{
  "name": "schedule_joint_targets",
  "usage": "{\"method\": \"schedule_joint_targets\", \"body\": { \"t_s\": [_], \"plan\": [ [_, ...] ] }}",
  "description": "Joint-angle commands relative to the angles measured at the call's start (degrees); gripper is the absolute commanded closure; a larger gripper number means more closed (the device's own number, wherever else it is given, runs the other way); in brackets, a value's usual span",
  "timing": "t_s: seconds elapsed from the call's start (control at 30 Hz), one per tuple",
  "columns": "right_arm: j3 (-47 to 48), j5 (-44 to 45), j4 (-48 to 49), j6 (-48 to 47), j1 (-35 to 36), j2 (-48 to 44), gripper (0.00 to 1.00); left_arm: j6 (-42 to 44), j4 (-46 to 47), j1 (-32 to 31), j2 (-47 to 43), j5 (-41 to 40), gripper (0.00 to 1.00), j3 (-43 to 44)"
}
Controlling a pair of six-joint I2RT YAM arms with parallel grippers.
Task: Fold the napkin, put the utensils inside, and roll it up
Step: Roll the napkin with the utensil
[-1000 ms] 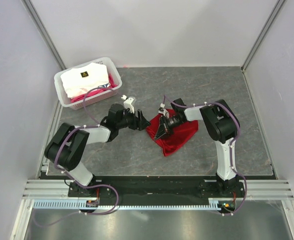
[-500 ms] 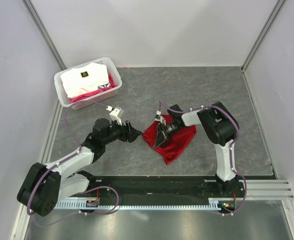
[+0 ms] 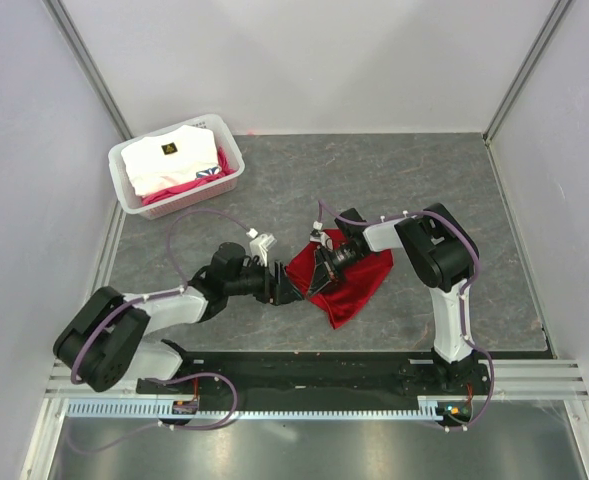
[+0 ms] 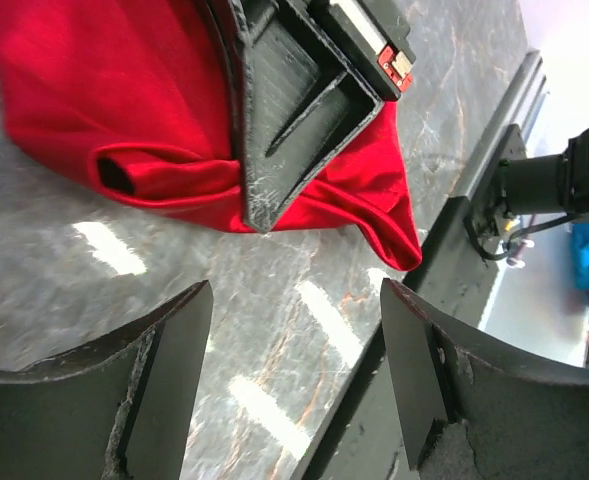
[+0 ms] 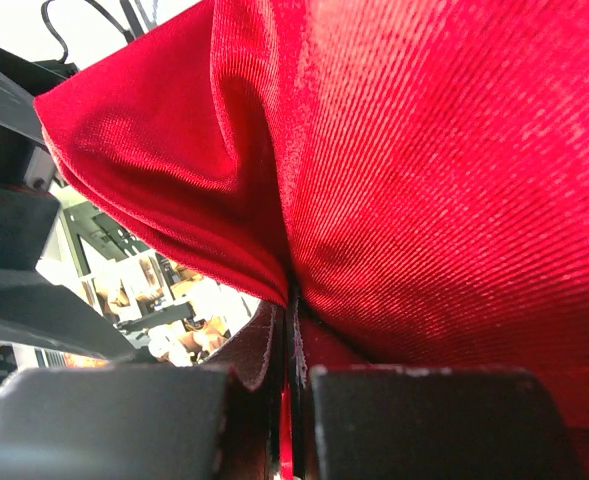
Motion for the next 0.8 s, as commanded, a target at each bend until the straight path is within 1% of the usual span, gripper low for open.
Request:
{"method": "schedule_joint_targets", "body": {
  "t_s": [0.0,0.2,0.33,0.43,0.6,0.77],
  "plan": [
    [-0.6,8.6,-0.4,-2.1,-0.2,1.2,1.0,-5.5,9.6,-1.0,3.9,1.9,0.25,3.0],
    [-0.6,8.7,-0.2,-1.9,-0.3,1.3,1.0,-8.5,16.9,-1.0,9.4,0.3,0.26,4.6],
    [-0.6,8.8,-0.2,-1.8,-0.2,1.1,1.0,-9.8,20.1,-0.7,12.7,-0.1,0.26,5.4],
    [-0.6,8.9,-0.2,-1.8,-0.2,0.9,1.0,-11.3,23.7,-0.4,14.7,-0.5,0.26,4.9],
    [-0.8,9.0,0.0,-1.9,-0.3,0.5,1.0,-10.1,27.6,0.4,16.6,-3.7,0.26,3.7],
    [-1.2,9.1,0.0,-1.9,-0.2,0.4,1.0,-8.6,31.5,1.2,19.8,-4.0,0.27,4.1]
  ]
}}
